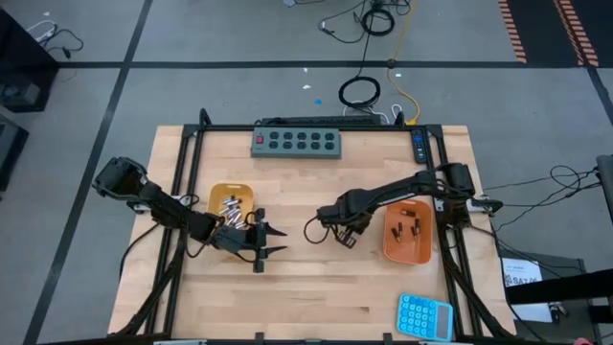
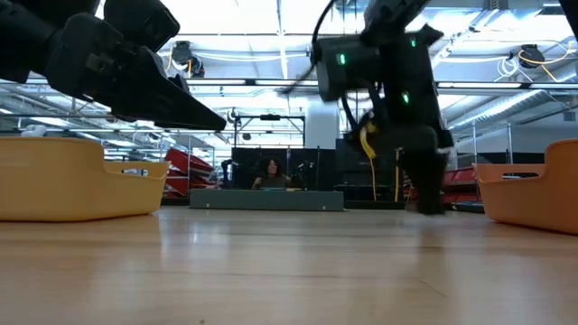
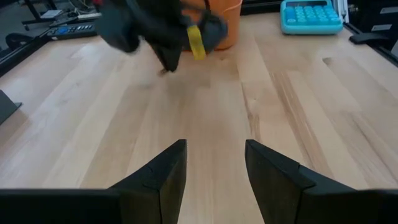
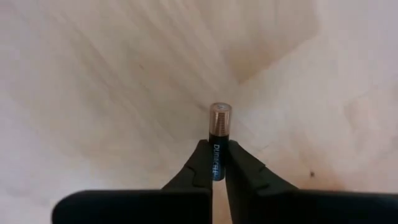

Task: Sort batteries
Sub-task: Put the black battery into the orange bin, then return to Home Position

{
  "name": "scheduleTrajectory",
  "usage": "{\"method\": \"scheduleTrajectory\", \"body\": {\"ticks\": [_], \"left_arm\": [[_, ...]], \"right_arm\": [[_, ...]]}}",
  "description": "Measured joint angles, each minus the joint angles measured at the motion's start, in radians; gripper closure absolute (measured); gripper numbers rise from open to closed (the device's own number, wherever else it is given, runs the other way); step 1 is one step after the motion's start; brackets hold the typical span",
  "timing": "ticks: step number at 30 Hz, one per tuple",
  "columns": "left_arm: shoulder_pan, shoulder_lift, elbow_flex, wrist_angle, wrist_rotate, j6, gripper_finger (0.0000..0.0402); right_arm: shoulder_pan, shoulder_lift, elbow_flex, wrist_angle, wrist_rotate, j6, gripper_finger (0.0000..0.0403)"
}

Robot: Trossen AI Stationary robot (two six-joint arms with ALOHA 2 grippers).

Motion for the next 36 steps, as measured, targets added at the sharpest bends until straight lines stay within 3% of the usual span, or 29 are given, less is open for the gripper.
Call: {"method": "scheduleTrajectory", "body": {"ticks": [11,15,19,23,27,30,36], "left_arm": [[0.000,0.000,0.000,-0.018,0.000,-0.004,0.0228],[0.000,0.000,0.000,-0.018,0.000,-0.005,0.0228],[0.000,0.000,0.000,-0.018,0.018,-0.035,0.0228],[0.000,0.000,0.000,-0.019,0.024,-0.056,0.0228],[-0.004,-0.001,0.000,-0.020,0.007,-0.048,0.0228],[-0.020,-0.039,-0.001,-0.023,-0.018,-0.016,0.0228],[-0.005,-0.210,0.000,-0.178,-0.073,-0.048,0.0228]], "right_arm": [[0.047,-0.198,0.016,-0.243,0.024,0.103,0.0402],[0.081,-0.291,0.008,-0.383,-0.078,0.211,0.0402],[0.114,-0.372,-0.101,-0.404,-0.161,0.289,0.0398],[0.152,-0.456,-0.265,-0.321,-0.114,0.345,0.0367],[0.177,-0.542,-0.409,-0.088,-0.103,0.388,0.0309],[0.188,-0.587,-0.481,-0.028,-0.051,0.410,0.0268],[0.249,-0.653,-0.496,-0.038,0.248,0.405,0.0242]]}}
